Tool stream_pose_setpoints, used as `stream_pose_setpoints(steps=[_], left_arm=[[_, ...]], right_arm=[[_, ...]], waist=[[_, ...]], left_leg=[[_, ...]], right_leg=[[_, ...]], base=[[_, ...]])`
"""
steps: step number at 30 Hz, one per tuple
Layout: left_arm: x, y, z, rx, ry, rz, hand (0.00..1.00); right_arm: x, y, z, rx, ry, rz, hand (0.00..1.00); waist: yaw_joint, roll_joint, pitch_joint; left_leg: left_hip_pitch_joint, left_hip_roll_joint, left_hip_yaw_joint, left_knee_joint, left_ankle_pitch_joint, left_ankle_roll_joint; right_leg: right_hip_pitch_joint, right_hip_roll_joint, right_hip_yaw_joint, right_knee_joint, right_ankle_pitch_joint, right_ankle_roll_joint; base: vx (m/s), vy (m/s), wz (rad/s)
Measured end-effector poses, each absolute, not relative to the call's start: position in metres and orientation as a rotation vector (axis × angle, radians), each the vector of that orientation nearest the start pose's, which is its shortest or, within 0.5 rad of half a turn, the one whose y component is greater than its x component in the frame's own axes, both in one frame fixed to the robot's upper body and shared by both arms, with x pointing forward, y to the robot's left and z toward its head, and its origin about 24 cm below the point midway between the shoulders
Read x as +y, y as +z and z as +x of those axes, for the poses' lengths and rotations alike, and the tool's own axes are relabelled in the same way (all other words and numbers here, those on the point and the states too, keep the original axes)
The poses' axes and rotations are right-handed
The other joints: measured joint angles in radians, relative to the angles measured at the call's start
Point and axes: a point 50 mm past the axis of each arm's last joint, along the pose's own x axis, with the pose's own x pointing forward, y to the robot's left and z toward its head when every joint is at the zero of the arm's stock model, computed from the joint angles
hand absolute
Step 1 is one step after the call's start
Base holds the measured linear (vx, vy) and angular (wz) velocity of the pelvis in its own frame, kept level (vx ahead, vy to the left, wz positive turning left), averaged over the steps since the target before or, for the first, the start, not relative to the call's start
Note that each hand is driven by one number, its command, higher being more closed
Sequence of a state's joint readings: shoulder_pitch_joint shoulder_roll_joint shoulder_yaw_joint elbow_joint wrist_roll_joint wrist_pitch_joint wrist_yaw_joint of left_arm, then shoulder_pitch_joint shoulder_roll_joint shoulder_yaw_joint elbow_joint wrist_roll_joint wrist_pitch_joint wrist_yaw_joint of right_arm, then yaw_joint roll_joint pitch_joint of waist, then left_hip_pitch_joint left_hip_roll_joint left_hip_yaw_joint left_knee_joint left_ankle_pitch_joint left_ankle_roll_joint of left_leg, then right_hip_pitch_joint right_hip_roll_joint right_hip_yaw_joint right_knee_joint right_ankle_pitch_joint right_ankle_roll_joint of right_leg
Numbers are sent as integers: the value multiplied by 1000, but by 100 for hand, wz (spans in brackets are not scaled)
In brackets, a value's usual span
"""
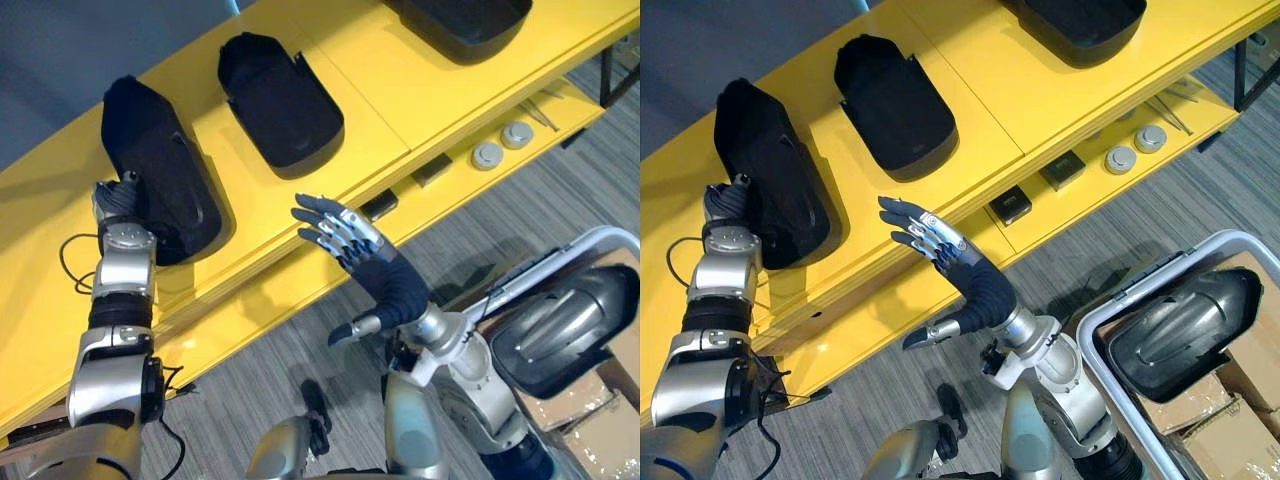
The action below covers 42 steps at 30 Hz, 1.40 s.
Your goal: Walk over and take plastic housings, then place them on the shelf
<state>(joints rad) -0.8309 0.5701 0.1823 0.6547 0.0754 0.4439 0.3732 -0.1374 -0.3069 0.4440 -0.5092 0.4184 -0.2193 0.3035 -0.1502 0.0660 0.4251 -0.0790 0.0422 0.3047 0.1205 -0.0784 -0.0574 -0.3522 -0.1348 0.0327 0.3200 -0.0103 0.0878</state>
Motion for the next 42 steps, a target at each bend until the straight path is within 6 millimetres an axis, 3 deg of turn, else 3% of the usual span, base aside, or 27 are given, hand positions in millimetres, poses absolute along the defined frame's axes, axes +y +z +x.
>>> stream_pose_setpoints(steps=[6,11,17,25,26,35,42], left_arm=[[339,191,355,197,827,413,100],[341,191,356,239,832,413,100],[356,192,350,309,799,483,100],[353,197,353,333,745,557,100],[354,202,353,323,751,562,0],[358,202,351,307,837,573,0],[360,212,346,136,1083,463,0]], right_arm=[[-70,177,201,-690,909,146,0],[-71,174,204,-670,886,149,0],[-72,165,211,-622,853,147,0],[-74,163,215,-602,813,142,0],[-73,165,216,-610,820,138,0],[-74,165,217,-606,812,128,0],[-79,161,217,-588,770,135,0]], waist=[[-3,0,1],[0,0,1],[-2,2,2],[13,6,21],[17,7,36],[25,10,43],[22,9,43]], left_leg=[[-25,17,5,28,-13,-1],[-26,17,3,31,-13,-1],[-28,19,-4,34,-13,0],[-60,24,-40,69,-23,-1],[-61,26,-41,75,-25,-3],[-66,35,-39,98,-34,-6],[-56,36,-46,99,-35,-6]], right_leg=[[4,13,1,-38,24,-3],[9,13,-1,-45,28,-2],[23,14,-8,-68,38,-1],[23,9,-32,-65,37,-2],[23,9,-32,-63,37,-3],[23,15,-31,-55,34,-7],[45,17,-35,-72,42,-8]], base=[[10,0,-3],[0,0,0],[3,1,2],[4,-4,11],[0,0,0],[-3,-4,-2],[0,0,0]])
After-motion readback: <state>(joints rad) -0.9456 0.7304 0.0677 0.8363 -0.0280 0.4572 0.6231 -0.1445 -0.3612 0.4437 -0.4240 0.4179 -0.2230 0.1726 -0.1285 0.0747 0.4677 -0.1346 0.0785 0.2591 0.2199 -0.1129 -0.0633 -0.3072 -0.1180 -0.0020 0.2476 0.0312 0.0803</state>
